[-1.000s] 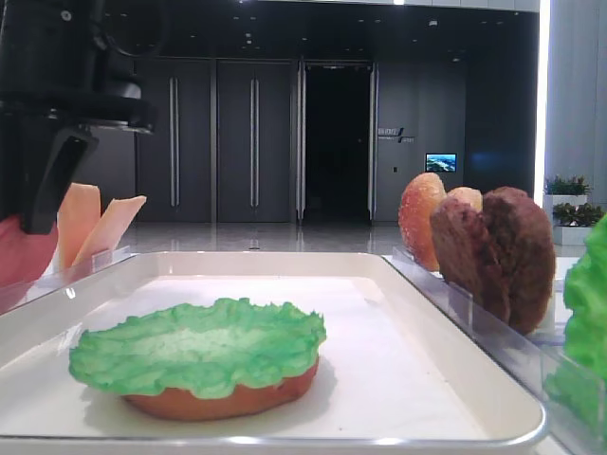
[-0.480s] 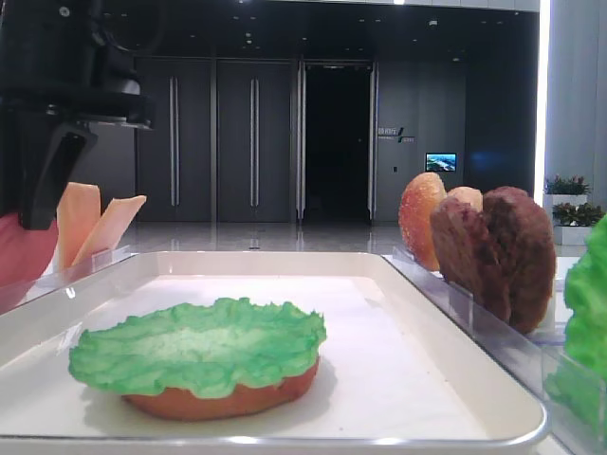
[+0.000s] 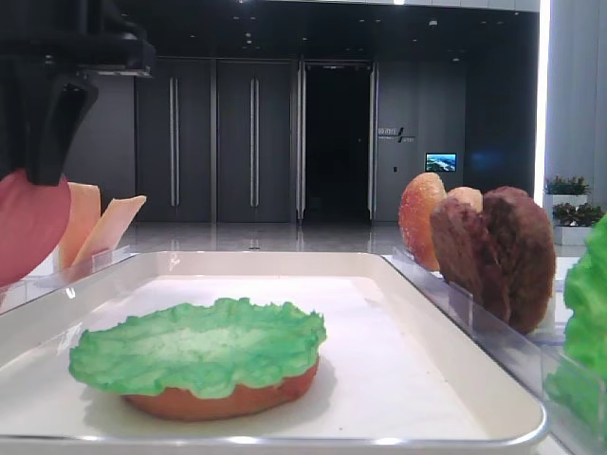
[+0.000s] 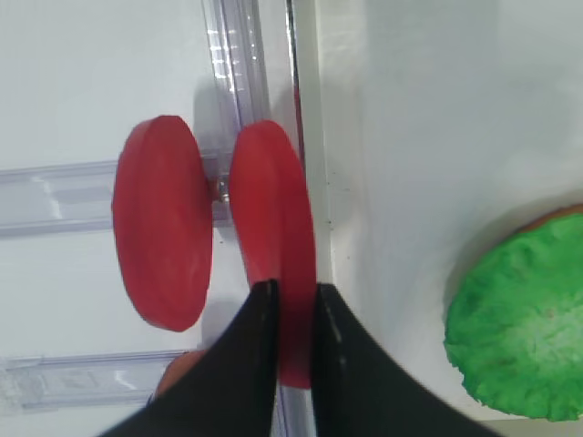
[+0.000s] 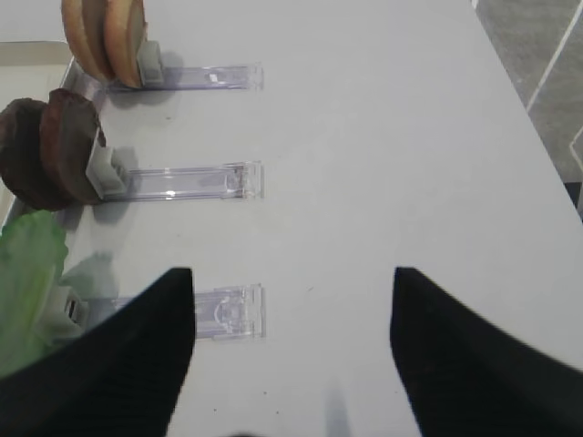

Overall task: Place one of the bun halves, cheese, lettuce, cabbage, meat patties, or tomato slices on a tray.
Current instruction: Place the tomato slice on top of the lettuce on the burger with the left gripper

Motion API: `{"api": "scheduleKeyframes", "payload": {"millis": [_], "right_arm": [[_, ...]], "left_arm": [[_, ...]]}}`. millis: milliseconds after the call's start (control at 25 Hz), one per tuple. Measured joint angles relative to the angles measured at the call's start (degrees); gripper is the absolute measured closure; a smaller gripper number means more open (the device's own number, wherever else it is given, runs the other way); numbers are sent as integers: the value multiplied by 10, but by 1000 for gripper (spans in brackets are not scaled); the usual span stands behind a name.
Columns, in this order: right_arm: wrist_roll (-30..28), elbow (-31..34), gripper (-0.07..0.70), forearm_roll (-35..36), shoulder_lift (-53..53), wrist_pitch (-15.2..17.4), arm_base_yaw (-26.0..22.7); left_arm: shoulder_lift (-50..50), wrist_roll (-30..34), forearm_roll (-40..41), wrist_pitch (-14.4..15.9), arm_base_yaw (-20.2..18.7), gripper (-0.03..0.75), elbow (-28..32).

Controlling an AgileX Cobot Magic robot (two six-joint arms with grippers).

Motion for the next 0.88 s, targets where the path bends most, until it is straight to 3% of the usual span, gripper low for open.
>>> {"api": "scheduleKeyframes", "payload": {"millis": [880], "right_arm": [[0, 0, 161, 0, 0, 0, 0]], "left_arm": [[-113, 5, -19, 1, 0, 650, 25]]}}
